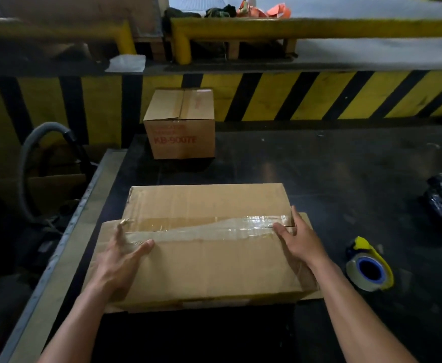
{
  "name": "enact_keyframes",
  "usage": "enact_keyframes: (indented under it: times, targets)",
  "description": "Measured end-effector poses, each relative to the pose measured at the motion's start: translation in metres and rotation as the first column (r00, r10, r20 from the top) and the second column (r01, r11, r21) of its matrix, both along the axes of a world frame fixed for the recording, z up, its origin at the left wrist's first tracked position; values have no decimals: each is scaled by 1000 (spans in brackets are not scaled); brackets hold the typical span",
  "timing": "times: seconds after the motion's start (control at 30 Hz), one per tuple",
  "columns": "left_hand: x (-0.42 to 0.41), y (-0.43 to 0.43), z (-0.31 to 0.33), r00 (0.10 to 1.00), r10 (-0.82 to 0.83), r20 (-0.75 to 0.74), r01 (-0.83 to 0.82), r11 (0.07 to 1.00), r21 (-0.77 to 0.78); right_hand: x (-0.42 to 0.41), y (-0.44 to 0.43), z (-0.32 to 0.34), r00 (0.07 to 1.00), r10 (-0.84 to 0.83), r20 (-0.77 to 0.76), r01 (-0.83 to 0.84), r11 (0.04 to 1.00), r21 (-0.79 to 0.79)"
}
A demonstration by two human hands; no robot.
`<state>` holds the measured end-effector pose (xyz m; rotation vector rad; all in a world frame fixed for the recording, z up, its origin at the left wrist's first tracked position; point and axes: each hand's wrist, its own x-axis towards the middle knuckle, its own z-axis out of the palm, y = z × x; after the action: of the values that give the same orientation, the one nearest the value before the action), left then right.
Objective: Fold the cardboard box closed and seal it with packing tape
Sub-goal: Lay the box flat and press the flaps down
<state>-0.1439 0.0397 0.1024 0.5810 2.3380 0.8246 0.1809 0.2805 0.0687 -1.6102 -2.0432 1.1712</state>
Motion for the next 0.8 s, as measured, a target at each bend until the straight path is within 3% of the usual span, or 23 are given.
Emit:
enact_keyframes:
  times: [0.4, 0.67, 0.8]
  targets:
    - [17, 5, -29, 999, -50, 1, 50, 998, -42, 6, -5, -15, 986, -38, 161, 34, 999, 28]
    - [18, 5, -45, 981, -130, -143, 121, 990, -72, 18, -15, -20, 977, -69, 202, 59, 997, 55]
    - [29, 8, -46, 902, -221, -372, 198, 975, -99, 22, -23, -21, 993, -68, 100, 57, 992, 114]
